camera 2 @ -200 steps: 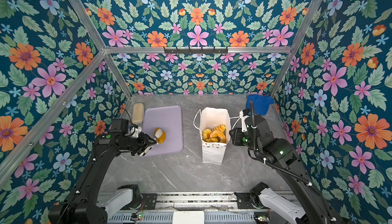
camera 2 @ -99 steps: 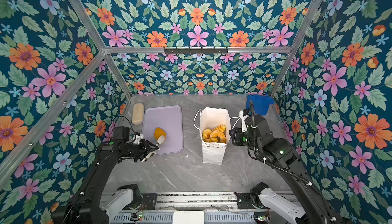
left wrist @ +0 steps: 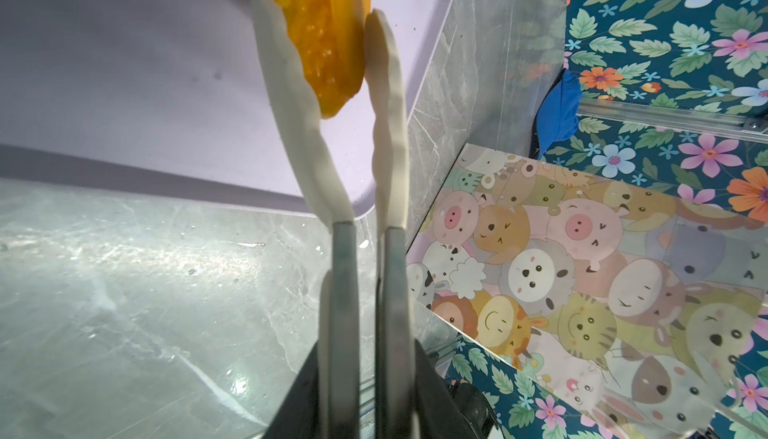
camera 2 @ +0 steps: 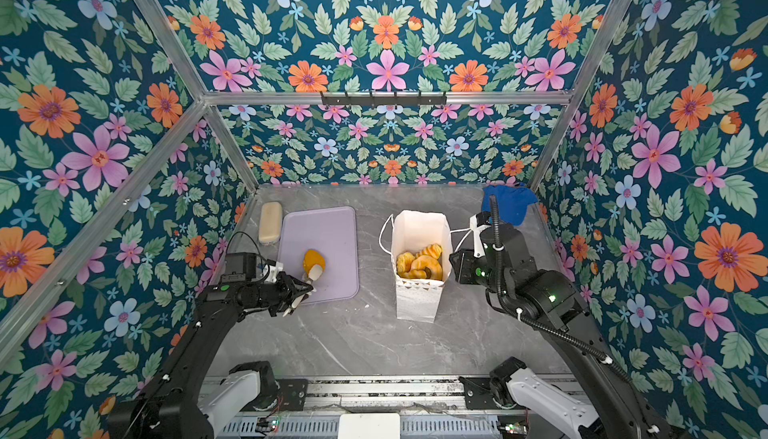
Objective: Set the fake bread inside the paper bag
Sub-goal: 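Lift the orange slice with the left tongs and carry it over the paper bag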
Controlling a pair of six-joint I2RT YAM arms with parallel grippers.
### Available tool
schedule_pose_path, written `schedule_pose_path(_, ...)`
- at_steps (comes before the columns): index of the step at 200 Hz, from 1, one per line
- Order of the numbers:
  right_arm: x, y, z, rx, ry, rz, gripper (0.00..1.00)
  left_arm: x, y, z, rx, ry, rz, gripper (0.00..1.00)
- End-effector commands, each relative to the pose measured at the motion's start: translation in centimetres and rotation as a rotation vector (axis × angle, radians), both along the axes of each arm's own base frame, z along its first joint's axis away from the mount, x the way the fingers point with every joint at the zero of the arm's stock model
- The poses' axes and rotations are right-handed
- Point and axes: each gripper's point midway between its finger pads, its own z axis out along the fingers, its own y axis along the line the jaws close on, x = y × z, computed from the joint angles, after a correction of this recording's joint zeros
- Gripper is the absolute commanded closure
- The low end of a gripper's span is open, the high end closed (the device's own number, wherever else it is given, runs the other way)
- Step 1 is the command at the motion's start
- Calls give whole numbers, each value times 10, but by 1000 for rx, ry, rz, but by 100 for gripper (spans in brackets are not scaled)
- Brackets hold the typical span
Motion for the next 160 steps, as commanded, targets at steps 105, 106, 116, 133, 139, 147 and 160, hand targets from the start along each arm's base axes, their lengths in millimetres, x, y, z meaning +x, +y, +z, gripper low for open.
schedule_pose_path(105,3,-4,0,-21,-3,-17,69,28,11,63,115,-193,-38,100)
schedule_pose_path(106,3,-3,0,-21,-3,-16,69,28,11,64,118,-196,-39,100)
schedule_pose_path(116,4,-2,-1,-20,0,-15,68,30,11,73,138,-213,-58,100)
schedule_pose_path(133,7,1,-1,-14,7,-13,62,34,9,91,171,-259,-89,100)
schedule_pose_path(139,7,2,-1,-11,10,-11,61,36,8,97,189,-275,-96,100)
schedule_pose_path(147,9,3,-1,-8,13,-14,59,39,6,107,208,-300,-105,100)
schedule_pose_path(160,10,5,-1,-1,17,-13,57,44,-1,122,228,-342,-129,100)
